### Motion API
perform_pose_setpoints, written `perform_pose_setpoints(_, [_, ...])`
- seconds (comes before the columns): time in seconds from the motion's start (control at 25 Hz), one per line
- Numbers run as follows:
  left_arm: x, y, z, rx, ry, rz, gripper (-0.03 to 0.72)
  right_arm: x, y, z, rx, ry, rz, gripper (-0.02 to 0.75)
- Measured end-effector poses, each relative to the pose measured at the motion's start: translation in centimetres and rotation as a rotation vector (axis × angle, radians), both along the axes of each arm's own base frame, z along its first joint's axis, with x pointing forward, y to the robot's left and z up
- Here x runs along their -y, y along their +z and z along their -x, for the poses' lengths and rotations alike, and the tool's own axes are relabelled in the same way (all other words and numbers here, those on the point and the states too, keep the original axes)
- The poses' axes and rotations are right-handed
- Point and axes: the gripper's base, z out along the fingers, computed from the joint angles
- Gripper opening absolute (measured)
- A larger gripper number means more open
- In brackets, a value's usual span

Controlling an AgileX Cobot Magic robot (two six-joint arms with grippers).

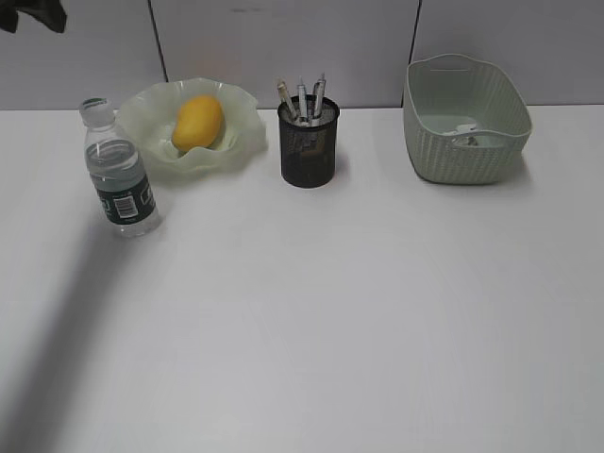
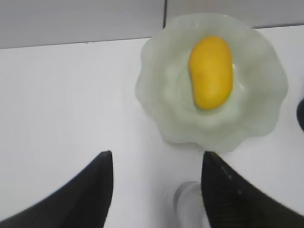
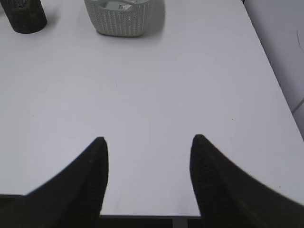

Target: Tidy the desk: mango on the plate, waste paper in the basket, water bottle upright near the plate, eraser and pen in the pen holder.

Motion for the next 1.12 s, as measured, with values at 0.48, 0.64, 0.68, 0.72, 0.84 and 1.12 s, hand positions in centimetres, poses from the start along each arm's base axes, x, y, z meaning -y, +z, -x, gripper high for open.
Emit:
perform_pose_setpoints(0.48, [-2.3, 1.9, 3.1, -0.066, 0.086, -0.003, 0.453, 0.0, 0.0, 0.0, 0.000, 0.000, 0.000, 0.442])
perform_pose_setpoints(0.64, [-2.7, 4.4, 7.0, -0.016, 0.113, 0.024, 0.503, 0.0, 0.0, 0.0, 0.000, 0.000, 0.000, 0.442])
perform_pose_setpoints(0.68, [-2.8, 4.6, 7.9, -0.011, 0.115, 0.027, 0.516, 0.0, 0.0, 0.0, 0.000, 0.000, 0.000, 0.442])
perform_pose_setpoints(0.72, [-2.9, 4.9, 8.8, -0.005, 0.116, 0.028, 0.523, 0.0, 0.0, 0.0, 0.000, 0.000, 0.000, 0.442])
perform_pose_setpoints(0.84, [-3.2, 4.7, 11.5, -0.011, 0.118, 0.021, 0.533, 0.0, 0.0, 0.0, 0.000, 0.000, 0.000, 0.442])
perform_pose_setpoints(1.12, [-4.1, 3.3, 18.9, 0.016, 0.123, 0.008, 0.533, 0.0, 0.0, 0.0, 0.000, 0.000, 0.000, 0.442])
